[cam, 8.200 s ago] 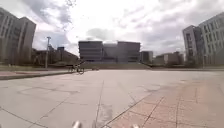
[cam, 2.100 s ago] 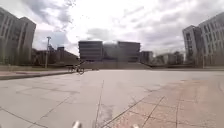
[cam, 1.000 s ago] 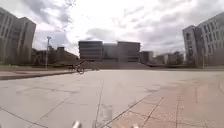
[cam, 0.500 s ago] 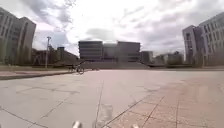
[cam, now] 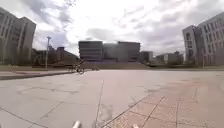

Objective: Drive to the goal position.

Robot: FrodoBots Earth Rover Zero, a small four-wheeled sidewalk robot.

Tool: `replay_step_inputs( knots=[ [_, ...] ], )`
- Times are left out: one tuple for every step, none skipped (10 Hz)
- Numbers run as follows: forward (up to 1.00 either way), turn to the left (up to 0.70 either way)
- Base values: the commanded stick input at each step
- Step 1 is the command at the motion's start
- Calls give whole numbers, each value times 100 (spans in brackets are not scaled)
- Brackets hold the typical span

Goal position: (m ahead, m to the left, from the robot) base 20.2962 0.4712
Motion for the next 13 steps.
replay_step_inputs(
  knots=[
    [6,0],
    [6,0],
    [6,0],
    [6,0],
    [6,0],
    [6,0],
    [6,0],
    [6,0],
    [6,0],
    [6,0],
    [6,0],
    [6,0],
    [6,0]
  ],
)
